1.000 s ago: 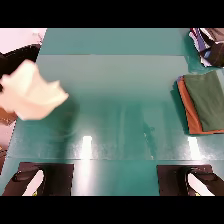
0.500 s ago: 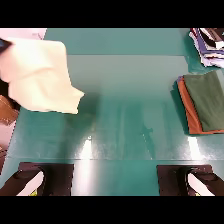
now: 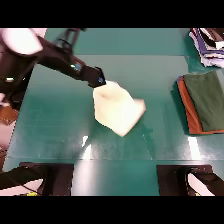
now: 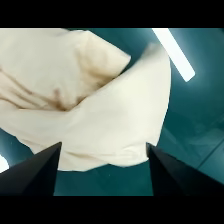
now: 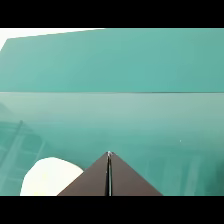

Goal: Fold the shirts.

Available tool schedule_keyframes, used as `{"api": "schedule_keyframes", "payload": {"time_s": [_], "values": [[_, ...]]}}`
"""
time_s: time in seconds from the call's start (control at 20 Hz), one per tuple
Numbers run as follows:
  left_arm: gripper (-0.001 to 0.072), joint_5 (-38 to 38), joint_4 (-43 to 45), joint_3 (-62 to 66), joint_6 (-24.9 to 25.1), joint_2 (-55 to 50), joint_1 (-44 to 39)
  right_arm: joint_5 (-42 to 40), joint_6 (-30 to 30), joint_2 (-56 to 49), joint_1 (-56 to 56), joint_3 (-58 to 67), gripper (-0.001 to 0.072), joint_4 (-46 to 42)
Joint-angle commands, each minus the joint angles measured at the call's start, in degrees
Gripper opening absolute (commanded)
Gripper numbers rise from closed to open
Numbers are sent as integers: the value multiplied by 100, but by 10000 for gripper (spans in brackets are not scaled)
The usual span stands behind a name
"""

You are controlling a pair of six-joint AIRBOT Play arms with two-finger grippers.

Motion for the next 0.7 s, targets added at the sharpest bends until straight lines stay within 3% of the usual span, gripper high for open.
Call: {"api": "schedule_keyframes", "payload": {"time_s": [0.0, 0.3, 0.65], "values": [[606, 616, 590, 7, 94, -601, -129, 24, 2, 0, 7, 4, 18, 7], [606, 1392, 595, 7, 90, -1670, 459, 315, 2, 0, 7, 4, 18, 7], [605, 2173, -184, 9, 317, -2675, 741, 551, 4, -2, 7, 2, 19, 4]]}}
